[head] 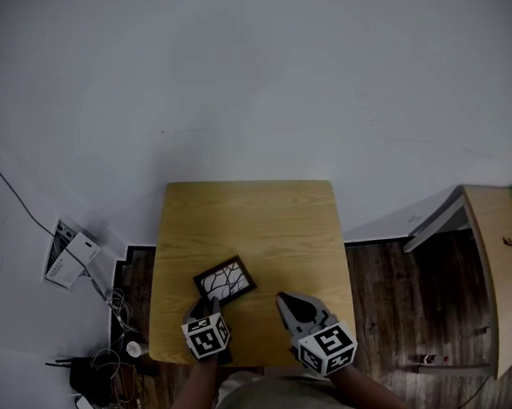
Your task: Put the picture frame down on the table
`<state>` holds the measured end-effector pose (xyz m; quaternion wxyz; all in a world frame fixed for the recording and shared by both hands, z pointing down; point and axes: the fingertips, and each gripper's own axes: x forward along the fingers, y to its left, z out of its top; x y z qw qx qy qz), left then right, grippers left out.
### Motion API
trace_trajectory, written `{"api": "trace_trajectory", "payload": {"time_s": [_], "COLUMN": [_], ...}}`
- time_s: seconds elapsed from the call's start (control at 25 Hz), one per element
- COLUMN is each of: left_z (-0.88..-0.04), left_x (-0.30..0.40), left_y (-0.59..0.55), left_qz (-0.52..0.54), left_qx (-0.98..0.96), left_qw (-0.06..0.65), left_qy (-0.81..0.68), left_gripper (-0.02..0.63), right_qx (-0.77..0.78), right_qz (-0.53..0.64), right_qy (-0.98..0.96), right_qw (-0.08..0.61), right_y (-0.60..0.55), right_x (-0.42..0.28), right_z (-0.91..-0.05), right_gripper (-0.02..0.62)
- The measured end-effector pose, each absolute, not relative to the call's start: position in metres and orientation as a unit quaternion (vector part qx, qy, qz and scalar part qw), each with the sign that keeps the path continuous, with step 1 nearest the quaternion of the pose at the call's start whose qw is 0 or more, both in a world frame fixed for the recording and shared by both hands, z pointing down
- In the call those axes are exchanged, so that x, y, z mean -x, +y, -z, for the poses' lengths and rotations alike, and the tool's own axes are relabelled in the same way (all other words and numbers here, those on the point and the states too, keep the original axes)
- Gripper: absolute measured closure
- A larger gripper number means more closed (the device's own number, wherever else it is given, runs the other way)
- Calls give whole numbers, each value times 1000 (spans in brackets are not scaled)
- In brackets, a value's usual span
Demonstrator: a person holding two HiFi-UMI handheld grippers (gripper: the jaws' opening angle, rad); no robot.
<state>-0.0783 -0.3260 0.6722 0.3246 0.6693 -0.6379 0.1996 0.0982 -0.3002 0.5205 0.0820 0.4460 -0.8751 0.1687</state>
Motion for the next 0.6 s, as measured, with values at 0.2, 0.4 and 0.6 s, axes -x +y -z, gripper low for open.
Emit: {"api": "trace_trajectory", "payload": {"time_s": [0.2,0.4,0.6], "left_z": [-659,-641,-618], "left_x": [80,81,80], "left_y": [-317,-300,-276], "left_qz": [-184,-164,-144], "left_qx": [-678,-697,-725], "left_qw": [315,301,286], "left_qy": [-638,-630,-610], "left_gripper": [495,550,576], "right_qx": [-452,-456,-465], "right_qz": [-173,-171,-171], "right_qy": [-872,-870,-867], "right_qw": [76,69,63], "right_y": [-291,-274,-254], "right_x": [-97,-87,-76], "right_z": [-519,-516,-512], "right_gripper": [595,595,595]}}
